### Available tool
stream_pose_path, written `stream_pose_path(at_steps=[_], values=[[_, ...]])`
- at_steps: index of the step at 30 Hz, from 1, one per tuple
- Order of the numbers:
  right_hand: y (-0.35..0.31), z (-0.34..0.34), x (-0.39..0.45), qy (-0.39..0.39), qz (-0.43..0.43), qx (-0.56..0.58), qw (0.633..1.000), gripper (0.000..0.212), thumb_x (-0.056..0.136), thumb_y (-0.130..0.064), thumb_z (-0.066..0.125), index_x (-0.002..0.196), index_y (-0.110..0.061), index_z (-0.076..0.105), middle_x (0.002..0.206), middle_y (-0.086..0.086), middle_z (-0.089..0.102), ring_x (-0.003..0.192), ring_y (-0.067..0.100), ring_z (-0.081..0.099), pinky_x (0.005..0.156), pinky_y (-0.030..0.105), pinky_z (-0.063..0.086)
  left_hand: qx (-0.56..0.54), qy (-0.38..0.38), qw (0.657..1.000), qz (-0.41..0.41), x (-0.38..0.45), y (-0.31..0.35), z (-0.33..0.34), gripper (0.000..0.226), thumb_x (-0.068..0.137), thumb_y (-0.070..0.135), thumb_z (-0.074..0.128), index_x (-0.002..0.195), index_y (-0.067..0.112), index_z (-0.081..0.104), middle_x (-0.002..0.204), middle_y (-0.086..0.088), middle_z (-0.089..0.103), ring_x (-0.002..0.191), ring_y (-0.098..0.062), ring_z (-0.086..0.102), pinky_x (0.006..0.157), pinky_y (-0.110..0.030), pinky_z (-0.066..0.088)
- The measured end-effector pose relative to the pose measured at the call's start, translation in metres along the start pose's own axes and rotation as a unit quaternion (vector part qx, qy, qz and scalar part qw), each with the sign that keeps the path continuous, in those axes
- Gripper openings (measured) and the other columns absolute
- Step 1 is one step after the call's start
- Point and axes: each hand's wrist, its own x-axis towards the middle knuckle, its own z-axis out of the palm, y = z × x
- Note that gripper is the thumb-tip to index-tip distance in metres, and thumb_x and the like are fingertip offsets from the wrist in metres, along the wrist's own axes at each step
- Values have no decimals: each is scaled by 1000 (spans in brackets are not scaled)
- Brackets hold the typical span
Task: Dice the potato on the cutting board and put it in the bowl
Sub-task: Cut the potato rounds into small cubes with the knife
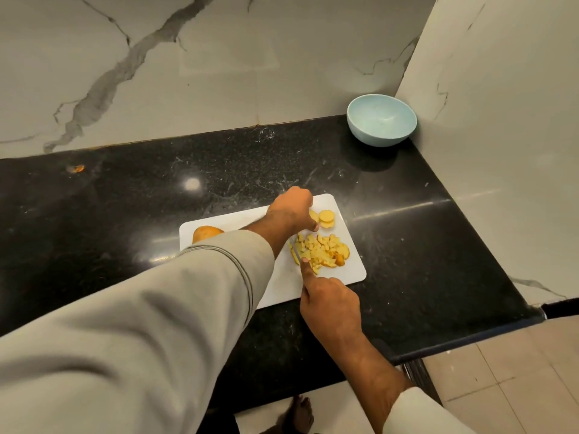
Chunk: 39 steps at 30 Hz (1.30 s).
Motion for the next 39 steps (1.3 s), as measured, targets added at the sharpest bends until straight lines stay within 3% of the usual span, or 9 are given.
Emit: stream_pose_path(at_steps=[5,9,12,16,19,21,27,32,39], values=[[-1,-1,3,2,-11,0,1000,52,100,-31,37,150,-28,27,82,2,63,72,20,57,60,33,48,-36,10,999,-9,1,-4,-2,36,77,25,77,106,11,63,109,-8,64,96,-26,61,75,-32,50],[-5,-8,1,31,-20,-15,999,48,89,-23,61,136,-22,54,63,3,61,54,22,56,45,31,45,-117,26,993,-12,-7,-15,-2,33,72,29,81,97,13,65,96,-5,65,85,-20,60,66,-27,45],[-4,-10,-1,58,-35,-39,997,49,76,-20,76,124,-17,66,50,1,54,43,19,50,37,25,37,-175,85,981,-19,-21,-25,-4,32,69,31,83,91,15,66,88,-1,63,79,-16,58,63,-27,45],[-3,-10,-4,44,-34,-56,997,51,81,-23,71,131,-19,60,51,-1,50,45,16,47,41,24,28,-216,126,967,-43,-45,-39,-6,31,66,28,85,87,15,67,82,1,62,74,-15,58,64,-30,49],[0,-7,-4,-6,-29,-61,998,55,96,-28,45,149,-26,32,64,0,44,58,16,44,49,29,36,-179,153,969,-77,-66,-53,2,27,71,25,79,92,14,65,89,-3,63,80,-20,58,68,-32,49],[0,-6,-7,-13,-28,-55,998,55,98,-29,39,151,-27,25,67,-1,42,61,16,43,51,30,38,-142,158,974,-84,-79,-60,11,26,77,21,73,99,11,64,98,-7,63,88,-22,57,70,-29,44],[-17,-6,-6,-17,-31,-72,997,54,98,-29,40,151,-27,26,69,-2,45,61,15,41,49,29,33,-136,176,971,-86,-91,-68,21,24,87,18,63,110,11,59,107,-10,63,95,-23,56,73,-26,39],[-26,-5,6,-23,-43,-68,997,53,99,-26,40,151,-24,28,68,1,45,60,18,40,50,31,33,-155,180,968,-84,-96,-69,24,25,85,15,63,110,13,59,100,-10,67,88,-26,61,76,-32,52],[-28,-5,14,-58,-31,-73,995,52,101,-29,33,152,-26,22,73,0,50,67,19,55,57,32,46,-215,201,954,-54,-108,-72,31,34,85,17,64,118,12,59,105,-8,67,93,-24,63,80,-36,54]])
